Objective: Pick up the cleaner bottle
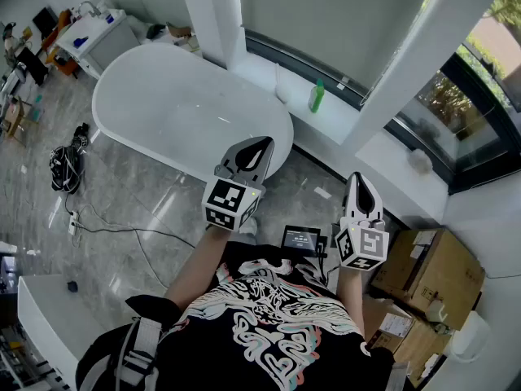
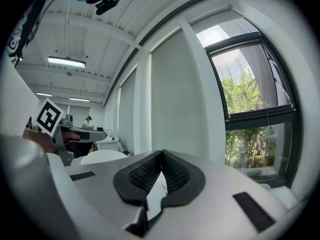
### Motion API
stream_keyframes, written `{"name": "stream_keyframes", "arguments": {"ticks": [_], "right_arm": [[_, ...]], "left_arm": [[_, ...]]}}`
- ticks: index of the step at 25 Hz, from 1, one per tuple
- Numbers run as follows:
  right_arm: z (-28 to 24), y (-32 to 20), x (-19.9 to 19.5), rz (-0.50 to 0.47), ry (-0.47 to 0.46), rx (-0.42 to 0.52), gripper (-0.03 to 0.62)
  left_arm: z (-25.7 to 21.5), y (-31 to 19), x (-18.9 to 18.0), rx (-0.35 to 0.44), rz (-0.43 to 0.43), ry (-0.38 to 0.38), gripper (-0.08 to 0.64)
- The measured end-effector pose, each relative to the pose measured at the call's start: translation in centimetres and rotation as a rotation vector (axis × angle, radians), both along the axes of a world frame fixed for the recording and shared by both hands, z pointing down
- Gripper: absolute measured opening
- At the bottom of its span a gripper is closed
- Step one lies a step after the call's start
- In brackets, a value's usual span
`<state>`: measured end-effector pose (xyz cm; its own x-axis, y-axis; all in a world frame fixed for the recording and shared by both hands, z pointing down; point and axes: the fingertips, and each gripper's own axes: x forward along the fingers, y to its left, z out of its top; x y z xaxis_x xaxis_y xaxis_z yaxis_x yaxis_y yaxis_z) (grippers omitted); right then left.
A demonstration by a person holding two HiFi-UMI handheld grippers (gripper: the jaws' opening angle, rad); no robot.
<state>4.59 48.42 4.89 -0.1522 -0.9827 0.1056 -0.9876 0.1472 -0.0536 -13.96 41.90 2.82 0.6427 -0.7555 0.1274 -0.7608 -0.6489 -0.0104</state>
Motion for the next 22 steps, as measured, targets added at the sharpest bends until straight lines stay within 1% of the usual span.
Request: {"name": "stream_keyframes", "arguments": {"ticks": [11, 17, 22], "right_arm": [[0.3, 1.2, -0.1, 0.003, -0.023, -0.002, 0.026], [-0.2, 2.0, -0.2, -0.028, -0.074, 0.043, 0.028], [0.6, 2.5, 0.8, -0.006, -0.071, 0.022, 0.027]], "left_arm": [[0.3, 1.0, -0.5, -0.008, -0.009, -0.01, 0.015], [0.2, 1.6, -0.1, 0.003, -0.005, -0.015, 0.015], [0.2, 2.0, 0.8, 0.01, 0.006, -0.025, 0.014]]}}
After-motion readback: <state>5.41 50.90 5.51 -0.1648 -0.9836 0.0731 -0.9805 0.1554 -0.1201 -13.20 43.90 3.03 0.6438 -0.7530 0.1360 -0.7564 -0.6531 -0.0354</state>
